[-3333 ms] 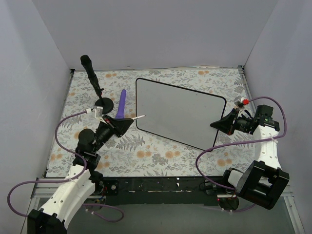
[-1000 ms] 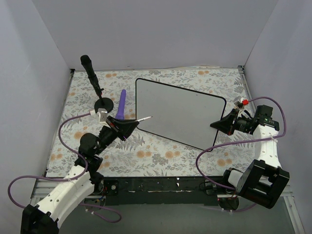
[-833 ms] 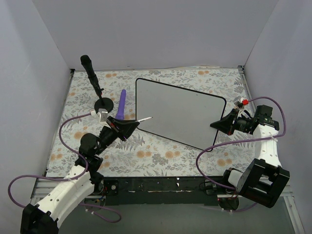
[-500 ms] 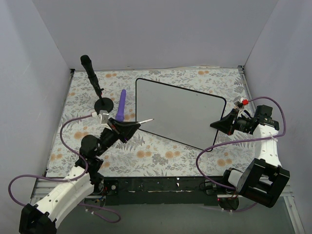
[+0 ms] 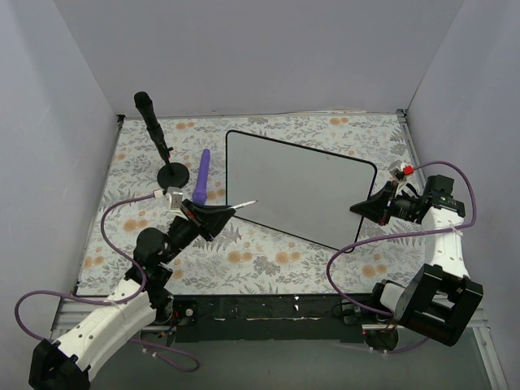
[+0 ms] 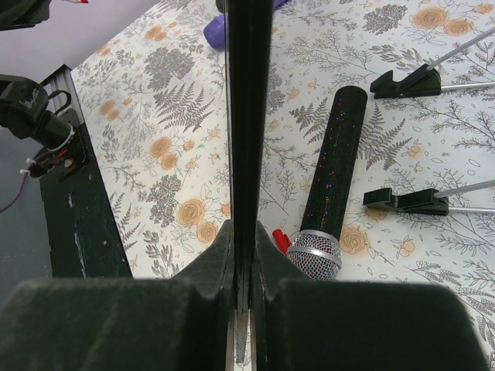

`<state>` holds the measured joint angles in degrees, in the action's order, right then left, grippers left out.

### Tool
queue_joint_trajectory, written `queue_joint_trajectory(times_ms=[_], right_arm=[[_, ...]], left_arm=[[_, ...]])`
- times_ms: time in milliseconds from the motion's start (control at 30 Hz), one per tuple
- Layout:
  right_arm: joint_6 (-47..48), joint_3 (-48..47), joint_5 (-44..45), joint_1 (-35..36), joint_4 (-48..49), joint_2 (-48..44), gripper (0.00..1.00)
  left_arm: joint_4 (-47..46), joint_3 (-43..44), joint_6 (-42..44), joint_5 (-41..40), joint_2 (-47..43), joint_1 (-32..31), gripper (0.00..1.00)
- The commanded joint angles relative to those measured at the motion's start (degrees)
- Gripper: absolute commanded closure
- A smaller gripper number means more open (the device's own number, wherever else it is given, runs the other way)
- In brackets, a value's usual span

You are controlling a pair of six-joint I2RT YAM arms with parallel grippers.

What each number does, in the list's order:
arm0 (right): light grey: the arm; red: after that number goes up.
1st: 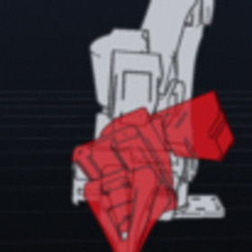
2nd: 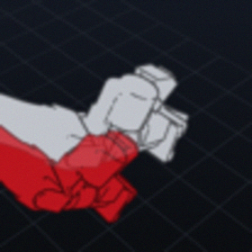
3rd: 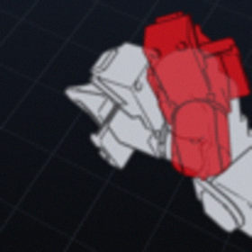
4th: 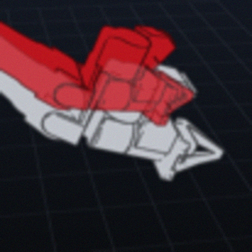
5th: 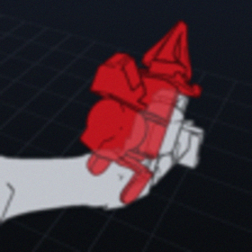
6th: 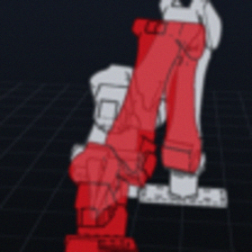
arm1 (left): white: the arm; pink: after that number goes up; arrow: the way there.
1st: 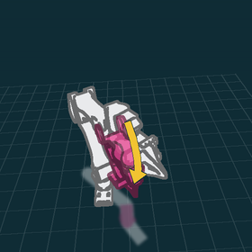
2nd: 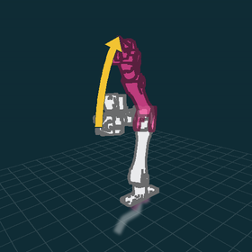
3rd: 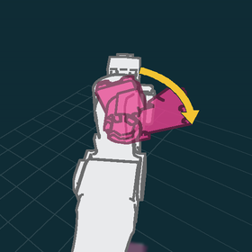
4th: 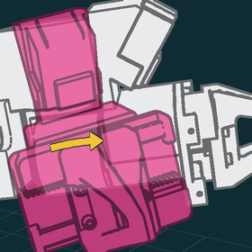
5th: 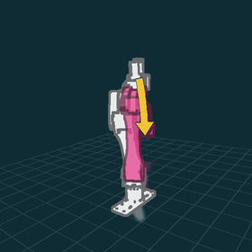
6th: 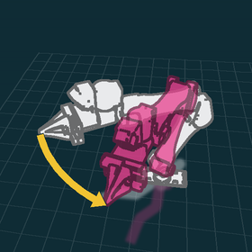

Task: Write a sentence on the whiteboard
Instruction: Write with the whiteboard marker without the cap on the whiteboard.

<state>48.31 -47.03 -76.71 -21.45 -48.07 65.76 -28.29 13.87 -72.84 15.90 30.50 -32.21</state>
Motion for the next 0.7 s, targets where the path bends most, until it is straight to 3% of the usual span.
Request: queue_joint_trajectory(times_ms=[0, 367, 667], right_arm=[[3.36, -0.17, 2.62, 0.53, 0.70, 0.07, 0.99], [3.63, -0.08, 2.53, 0.71, 0.44, 0.16, 0.99], [3.80, -0.09, 2.70, 0.80, 0.35, 0.07, 0.99]], left_arm=[[0.43, -0.77, 1.29, -2.36, -1.06, -0.40, 1.00], [-1.06, -1.04, 0.68, -10.79, -0.27, -0.40, 1.00], [-3.69, 1.42, -0.46, -12.21, 5.36, -0.23, 1.00]])
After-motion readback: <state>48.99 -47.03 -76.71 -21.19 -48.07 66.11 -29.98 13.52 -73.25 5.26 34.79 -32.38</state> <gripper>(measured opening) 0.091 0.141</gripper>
